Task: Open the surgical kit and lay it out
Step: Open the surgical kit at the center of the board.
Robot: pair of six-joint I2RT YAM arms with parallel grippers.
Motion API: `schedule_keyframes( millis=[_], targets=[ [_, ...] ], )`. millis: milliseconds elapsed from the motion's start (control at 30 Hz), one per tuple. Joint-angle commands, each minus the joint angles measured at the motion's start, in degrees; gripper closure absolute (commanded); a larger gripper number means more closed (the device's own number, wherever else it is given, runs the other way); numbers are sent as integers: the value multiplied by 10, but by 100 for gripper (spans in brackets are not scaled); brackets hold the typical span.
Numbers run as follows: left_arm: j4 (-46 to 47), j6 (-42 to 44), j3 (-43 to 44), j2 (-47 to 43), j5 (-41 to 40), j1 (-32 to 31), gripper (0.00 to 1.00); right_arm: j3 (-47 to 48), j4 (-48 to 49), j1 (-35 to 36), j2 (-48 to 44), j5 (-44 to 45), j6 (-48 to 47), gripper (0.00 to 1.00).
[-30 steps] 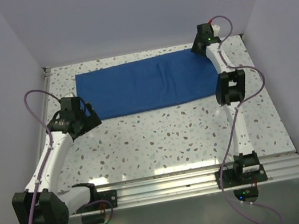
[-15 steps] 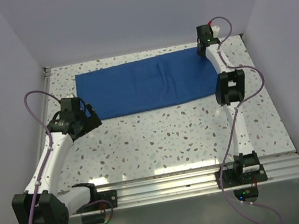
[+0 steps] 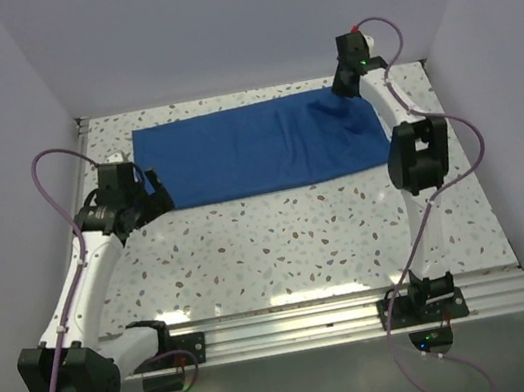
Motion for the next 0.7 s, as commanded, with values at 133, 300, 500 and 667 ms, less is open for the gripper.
schedule_keyframes(
  millis=[133, 300, 500, 667],
  targets=[
    [62, 46, 17, 13, 57, -1, 0, -285, -18, 83, -319, -94, 72, 100],
    [113, 39, 11, 40, 87, -1, 0, -515, -89, 94, -623, -90, 116, 100],
    [129, 15, 16, 38, 51, -1, 0, -604, -346, 93, -909, 68, 158, 100],
    [114, -13, 34, 29, 46, -3, 0, -640, -495, 93, -1013, 101, 205, 24]
  ],
)
